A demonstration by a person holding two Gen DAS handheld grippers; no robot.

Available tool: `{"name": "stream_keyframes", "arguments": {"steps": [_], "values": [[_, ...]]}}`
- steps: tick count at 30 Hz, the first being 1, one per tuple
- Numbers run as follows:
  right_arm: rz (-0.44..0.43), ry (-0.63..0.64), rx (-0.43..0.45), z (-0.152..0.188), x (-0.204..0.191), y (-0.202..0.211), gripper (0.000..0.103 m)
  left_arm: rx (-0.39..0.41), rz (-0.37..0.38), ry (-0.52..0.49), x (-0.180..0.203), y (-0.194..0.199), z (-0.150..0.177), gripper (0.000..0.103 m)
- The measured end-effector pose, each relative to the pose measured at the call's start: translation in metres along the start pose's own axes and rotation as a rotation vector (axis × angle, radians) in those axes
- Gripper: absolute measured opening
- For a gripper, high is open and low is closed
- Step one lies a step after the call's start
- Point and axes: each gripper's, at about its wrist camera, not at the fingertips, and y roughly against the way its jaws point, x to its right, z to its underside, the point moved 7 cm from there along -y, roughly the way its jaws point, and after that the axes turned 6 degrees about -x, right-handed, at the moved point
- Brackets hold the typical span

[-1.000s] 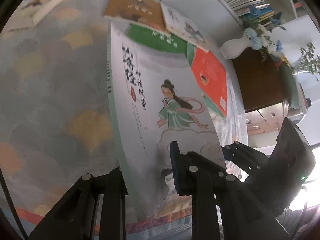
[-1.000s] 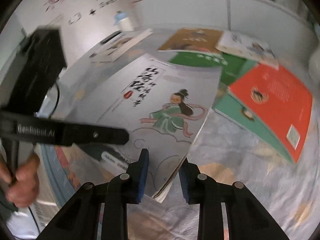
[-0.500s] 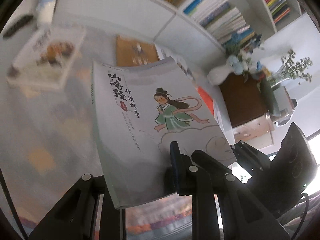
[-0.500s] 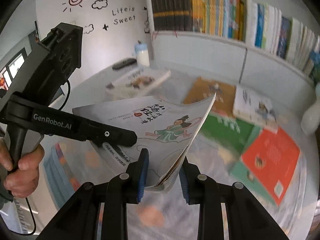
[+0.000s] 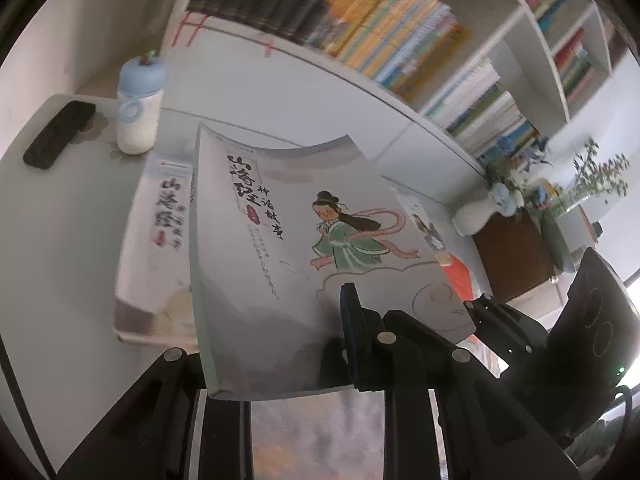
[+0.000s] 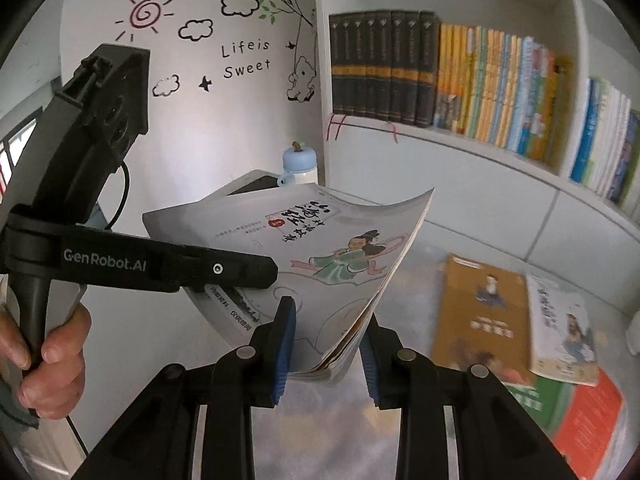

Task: Organize books

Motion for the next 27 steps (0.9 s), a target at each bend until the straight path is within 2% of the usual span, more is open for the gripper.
{"name": "stream_keyframes", "arguments": {"steps": [6,13,15,21,27], "values": [[-0.005,-0.042,-0.063,-0.021,-0.005,-0.061,0.029,-0.033,0.016,0.025,-0.045,-0.024,-0.019,0.019],[-0.015,-0.092,-0.125,-0.025,0.002,-0.107,0.03,-0.058,0.062,0.077,-0.08,-0.051,-0.023,0.02],[-0.023,-0.102,-0.149,-0.023,0.004,-0.118,0.03,-0.068,0.063,0.096,-0.088,-0.056,-0.019,0.02],[-0.069,-0.167,-0.23,-0.005,0.007,-0.14,0.03,-0.097,0.052,0.214,-0.125,-0.059,0.001,0.029],[-0.07,-0.183,-0.273,0.011,0.004,-0.148,0.03,-0.078,0.036,0.291,-0.149,-0.045,0.015,0.031]]}}
